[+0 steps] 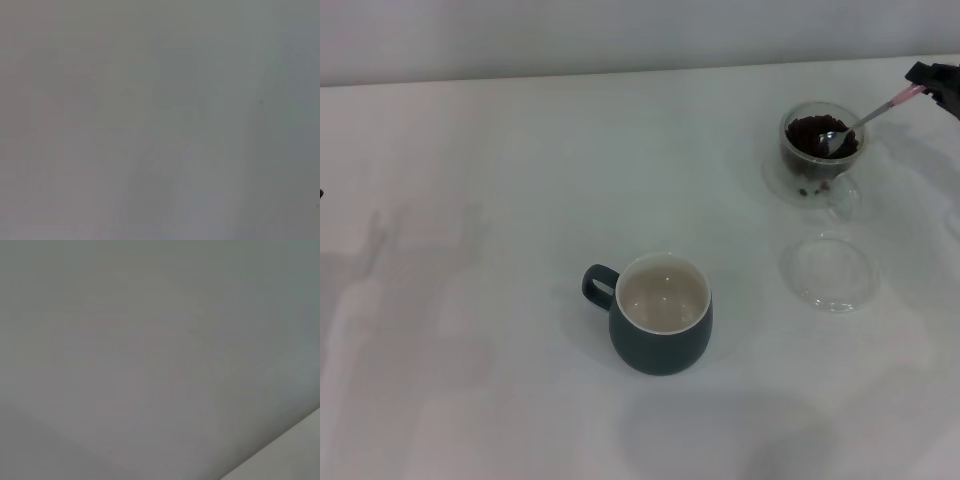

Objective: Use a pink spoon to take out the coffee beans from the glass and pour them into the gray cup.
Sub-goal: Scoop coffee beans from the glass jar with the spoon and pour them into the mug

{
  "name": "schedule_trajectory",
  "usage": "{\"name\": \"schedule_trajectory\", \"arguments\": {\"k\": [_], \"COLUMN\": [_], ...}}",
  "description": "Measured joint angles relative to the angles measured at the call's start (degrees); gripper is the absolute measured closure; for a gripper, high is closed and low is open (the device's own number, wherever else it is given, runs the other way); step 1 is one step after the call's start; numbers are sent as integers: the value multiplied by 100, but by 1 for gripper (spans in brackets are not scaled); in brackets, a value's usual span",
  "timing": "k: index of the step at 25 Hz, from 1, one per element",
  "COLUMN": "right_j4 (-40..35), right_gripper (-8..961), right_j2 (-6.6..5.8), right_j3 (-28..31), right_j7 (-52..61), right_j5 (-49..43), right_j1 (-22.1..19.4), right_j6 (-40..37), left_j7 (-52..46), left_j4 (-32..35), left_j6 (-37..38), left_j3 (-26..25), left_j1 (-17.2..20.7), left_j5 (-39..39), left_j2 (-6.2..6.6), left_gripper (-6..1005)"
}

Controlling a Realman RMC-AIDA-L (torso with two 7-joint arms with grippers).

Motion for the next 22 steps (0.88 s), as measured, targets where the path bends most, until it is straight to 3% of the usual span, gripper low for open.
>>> {"name": "schedule_trajectory", "arguments": {"k": [22], "right_j4": [26], "right_gripper": [795], "right_j2": [-285], "right_j3": [60], "right_j7": [1559], "right_j5": [-505], "right_j1": [156], "right_j6": [-197], "left_j7": [0], "left_j4": [58], "left_j6": [1], "left_j3": [-231], "left_j1": [-148], "left_j5": [1], "left_j2": [5], "left_gripper": [136]}}
